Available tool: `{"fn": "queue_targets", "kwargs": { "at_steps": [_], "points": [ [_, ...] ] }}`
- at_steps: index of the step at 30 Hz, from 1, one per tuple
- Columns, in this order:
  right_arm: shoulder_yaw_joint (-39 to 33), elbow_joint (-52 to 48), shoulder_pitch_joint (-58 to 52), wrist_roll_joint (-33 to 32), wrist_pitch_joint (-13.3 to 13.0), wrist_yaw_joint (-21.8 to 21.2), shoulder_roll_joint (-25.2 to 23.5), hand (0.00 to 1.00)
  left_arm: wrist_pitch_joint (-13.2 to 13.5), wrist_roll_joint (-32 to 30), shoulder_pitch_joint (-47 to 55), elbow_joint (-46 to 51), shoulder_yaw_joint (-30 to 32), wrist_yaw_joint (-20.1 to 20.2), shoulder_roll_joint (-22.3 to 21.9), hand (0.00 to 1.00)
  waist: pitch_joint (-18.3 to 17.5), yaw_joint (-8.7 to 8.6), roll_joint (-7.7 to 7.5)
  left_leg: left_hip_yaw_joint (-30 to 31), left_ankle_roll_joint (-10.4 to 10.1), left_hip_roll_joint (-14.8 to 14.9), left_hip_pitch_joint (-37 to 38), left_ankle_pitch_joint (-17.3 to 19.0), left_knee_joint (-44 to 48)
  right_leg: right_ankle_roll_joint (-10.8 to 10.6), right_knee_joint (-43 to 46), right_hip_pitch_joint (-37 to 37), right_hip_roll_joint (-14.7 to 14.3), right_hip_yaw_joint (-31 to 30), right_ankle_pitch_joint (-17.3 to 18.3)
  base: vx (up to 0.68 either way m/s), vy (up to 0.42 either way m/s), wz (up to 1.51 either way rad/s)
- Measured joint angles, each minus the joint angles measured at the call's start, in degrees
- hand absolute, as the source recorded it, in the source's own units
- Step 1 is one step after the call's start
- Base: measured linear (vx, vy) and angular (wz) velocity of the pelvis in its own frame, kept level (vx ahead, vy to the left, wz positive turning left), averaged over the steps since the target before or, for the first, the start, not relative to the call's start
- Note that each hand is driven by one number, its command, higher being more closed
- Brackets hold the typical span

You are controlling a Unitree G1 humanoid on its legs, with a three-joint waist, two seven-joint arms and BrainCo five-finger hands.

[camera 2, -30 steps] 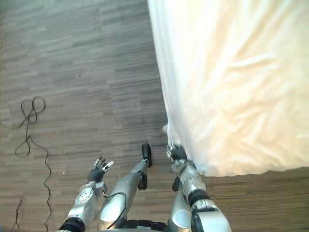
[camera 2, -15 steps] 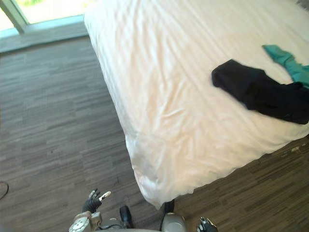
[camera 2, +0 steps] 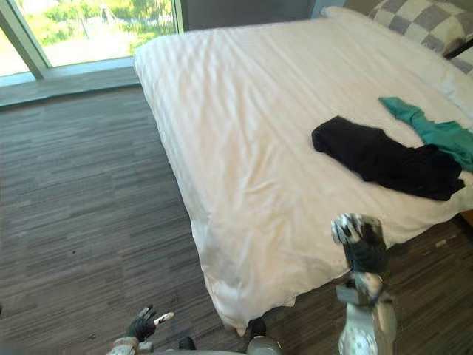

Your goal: Tidy the bed and pick cloth on bed and put in laundry

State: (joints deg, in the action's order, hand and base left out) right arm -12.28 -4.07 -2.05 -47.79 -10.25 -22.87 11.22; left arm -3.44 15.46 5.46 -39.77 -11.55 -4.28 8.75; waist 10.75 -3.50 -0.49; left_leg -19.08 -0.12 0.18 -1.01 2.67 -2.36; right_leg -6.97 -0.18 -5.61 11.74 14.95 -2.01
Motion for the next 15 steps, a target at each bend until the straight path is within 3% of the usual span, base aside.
{"fn": "queue_targets", "kwargs": {
  "at_steps": [2,5,6,12,15],
  "points": [
    [3.91,8.07,12.14,0.02,0.78,6.47,1.93,1.00,0.00,2.27,-8.15,0.03,-1.54,-1.01,-1.37,0.00,5.90,0.11,2.82,0.73,1.18,-0.96,-5.72,-0.87,1.45,-0.09,-0.37,-4.41,1.09,-0.03,-2.05,-0.15,0.075,0.28],
    [5.76,18.38,23.64,-0.79,1.46,14.34,2.52,1.00,0.41,4.82,-15.05,-0.12,-1.25,-2.65,-1.33,0.00,12.31,0.77,4.81,0.66,1.91,-1.29,-10.77,-2.51,1.59,0.27,-2.41,-8.52,1.19,-0.13,-4.83,-0.09,0.017,0.10],
    [5.73,20.48,26.97,-3.48,0.29,14.99,2.81,1.00,0.45,6.05,-17.48,-0.72,-0.54,-3.26,-0.79,0.00,14.29,0.65,4.57,0.59,2.11,-1.21,-12.75,-2.86,1.72,0.68,-3.25,-10.19,0.92,-0.35,-5.72,-0.04,-0.022,0.00],
    [5.79,24.19,32.99,-9.45,-3.45,12.70,3.67,1.00,1.84,7.83,-23.65,-5.04,1.17,-3.15,-0.16,0.00,15.07,-0.72,3.57,-0.85,2.11,-1.32,-16.70,-2.86,3.13,1.11,-3.24,-14.81,1.00,-3.44,-7.36,0.03,-0.011,-0.15],
    [3.74,24.06,33.20,-9.44,-4.56,10.40,2.82,1.00,1.76,8.94,-25.19,-4.93,4.12,-3.07,0.76,0.00,15.46,-0.36,2.43,-2.78,1.75,-1.06,-17.76,-2.48,3.17,1.11,-3.28,-16.63,0.75,-5.55,-7.34,0.00,-0.026,-0.19]
  ]
}}
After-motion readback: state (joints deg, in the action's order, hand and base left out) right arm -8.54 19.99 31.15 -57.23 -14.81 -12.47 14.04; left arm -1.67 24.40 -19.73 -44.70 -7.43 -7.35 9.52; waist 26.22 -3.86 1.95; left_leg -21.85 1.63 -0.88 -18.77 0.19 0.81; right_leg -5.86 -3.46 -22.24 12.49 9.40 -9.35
